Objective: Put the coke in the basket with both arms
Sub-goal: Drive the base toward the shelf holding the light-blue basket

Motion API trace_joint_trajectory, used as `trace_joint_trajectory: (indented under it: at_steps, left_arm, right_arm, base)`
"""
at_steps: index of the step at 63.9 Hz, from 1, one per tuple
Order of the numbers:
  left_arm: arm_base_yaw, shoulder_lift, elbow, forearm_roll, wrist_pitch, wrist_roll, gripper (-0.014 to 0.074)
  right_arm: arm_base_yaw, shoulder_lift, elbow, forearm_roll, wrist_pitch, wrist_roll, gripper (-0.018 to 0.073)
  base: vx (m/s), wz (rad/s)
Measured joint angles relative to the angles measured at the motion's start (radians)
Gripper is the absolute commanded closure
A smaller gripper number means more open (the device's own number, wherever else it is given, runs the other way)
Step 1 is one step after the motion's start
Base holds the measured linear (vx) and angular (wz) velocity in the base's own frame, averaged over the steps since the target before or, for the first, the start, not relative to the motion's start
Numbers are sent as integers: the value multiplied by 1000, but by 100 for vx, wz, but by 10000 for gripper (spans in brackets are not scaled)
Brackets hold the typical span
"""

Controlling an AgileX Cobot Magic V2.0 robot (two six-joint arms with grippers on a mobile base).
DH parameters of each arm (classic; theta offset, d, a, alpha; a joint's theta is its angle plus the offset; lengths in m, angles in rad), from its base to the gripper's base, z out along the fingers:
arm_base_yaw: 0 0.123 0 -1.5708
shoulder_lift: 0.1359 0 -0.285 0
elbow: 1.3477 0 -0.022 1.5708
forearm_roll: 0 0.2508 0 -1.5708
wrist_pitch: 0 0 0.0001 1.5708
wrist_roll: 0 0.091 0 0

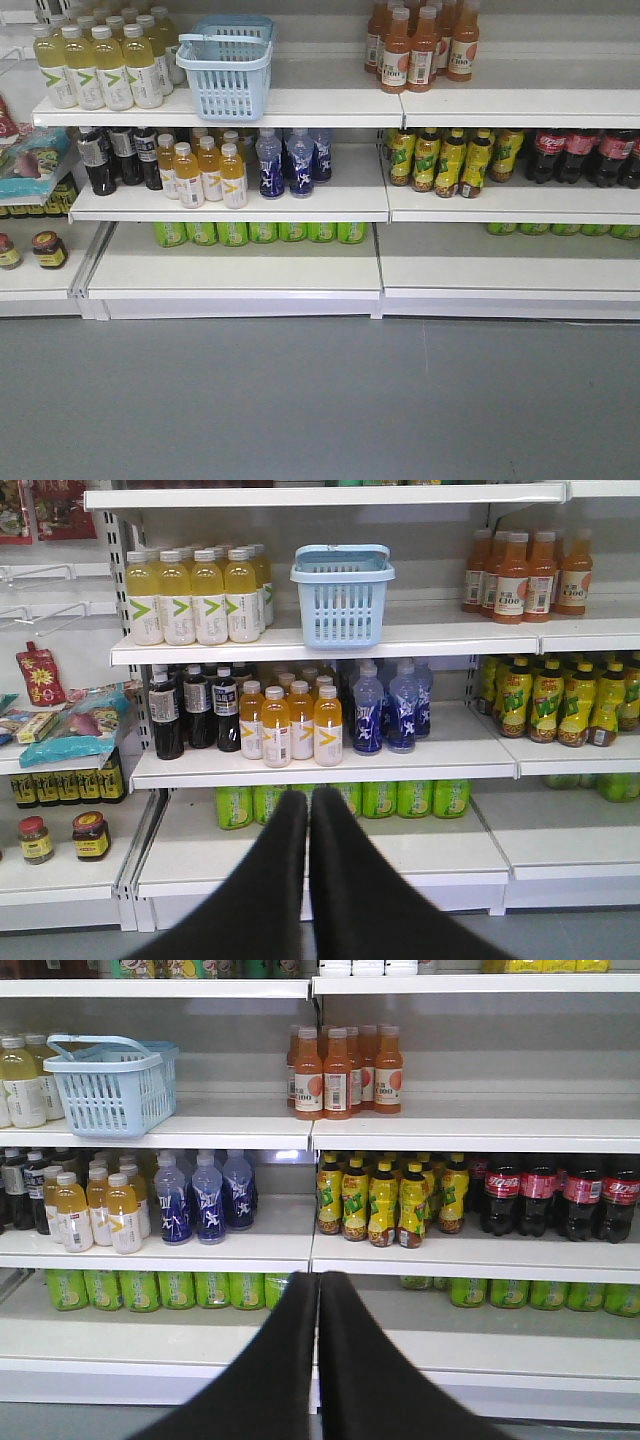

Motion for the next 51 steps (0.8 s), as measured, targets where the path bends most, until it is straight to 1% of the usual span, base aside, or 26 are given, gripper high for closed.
trace_joint_trajectory:
  at_steps: [51]
  left_arm:
    - [-1, 0, 0, 0, 0, 0, 603]
  right_arm:
    - [0, 0, 0, 0, -1, 0, 568]
  base:
    - [16, 5]
